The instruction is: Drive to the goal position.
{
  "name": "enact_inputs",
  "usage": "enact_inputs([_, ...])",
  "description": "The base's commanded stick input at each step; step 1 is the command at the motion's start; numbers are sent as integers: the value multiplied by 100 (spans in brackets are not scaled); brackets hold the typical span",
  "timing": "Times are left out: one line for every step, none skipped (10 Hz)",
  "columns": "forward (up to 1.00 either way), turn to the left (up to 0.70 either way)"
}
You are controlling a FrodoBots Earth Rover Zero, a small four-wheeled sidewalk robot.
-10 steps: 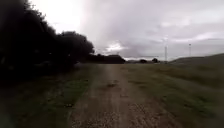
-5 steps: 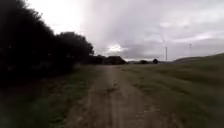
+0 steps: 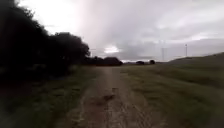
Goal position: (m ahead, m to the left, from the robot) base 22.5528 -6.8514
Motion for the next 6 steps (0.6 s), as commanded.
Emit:
enact_inputs([70,0])
enact_inputs([70,0])
enact_inputs([70,0])
enact_inputs([70,0])
enact_inputs([70,0])
enact_inputs([70,0])
